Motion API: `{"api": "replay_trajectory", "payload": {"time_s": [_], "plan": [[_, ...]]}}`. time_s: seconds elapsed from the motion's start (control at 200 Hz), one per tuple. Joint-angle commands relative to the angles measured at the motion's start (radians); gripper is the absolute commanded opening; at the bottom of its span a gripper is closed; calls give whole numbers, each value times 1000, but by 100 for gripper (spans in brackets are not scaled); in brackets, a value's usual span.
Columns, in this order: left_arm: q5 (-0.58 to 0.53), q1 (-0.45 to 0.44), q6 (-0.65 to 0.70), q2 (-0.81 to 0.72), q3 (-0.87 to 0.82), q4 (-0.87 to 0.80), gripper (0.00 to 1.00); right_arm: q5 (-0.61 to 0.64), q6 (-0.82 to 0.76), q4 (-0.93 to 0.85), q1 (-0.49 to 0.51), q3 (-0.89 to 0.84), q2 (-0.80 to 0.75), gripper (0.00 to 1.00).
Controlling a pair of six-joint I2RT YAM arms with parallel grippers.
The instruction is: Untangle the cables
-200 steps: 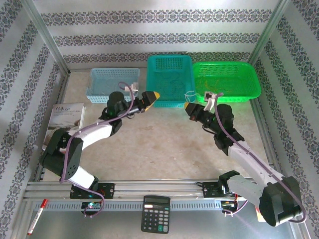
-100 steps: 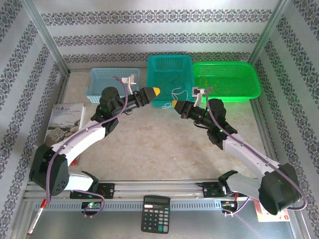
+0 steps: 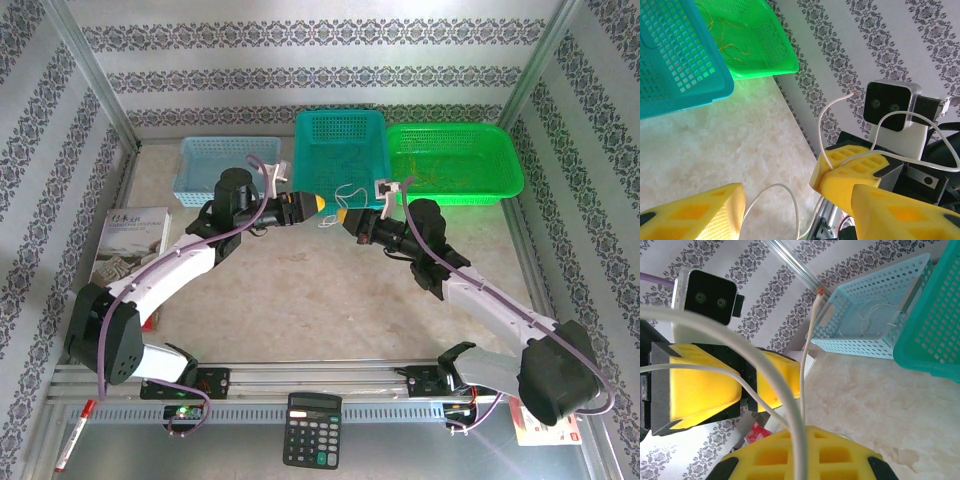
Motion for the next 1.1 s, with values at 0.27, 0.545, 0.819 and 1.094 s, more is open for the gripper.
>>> {"api": "replay_trajectory", "payload": {"time_s": [0.27, 0.545, 0.819, 1.094], "plan": [[59, -39, 33, 46, 3, -2, 47, -14, -31, 13, 26, 19, 7, 0], [64, -51, 28, 54, -10, 18, 41, -9, -35, 12, 29, 21, 11, 0], [71, -64, 29, 58, -27, 19, 36, -5, -36, 13, 29, 18, 11, 0], [49, -69, 25, 54, -36, 27, 21, -6, -37, 13, 29, 16, 8, 0]]}}
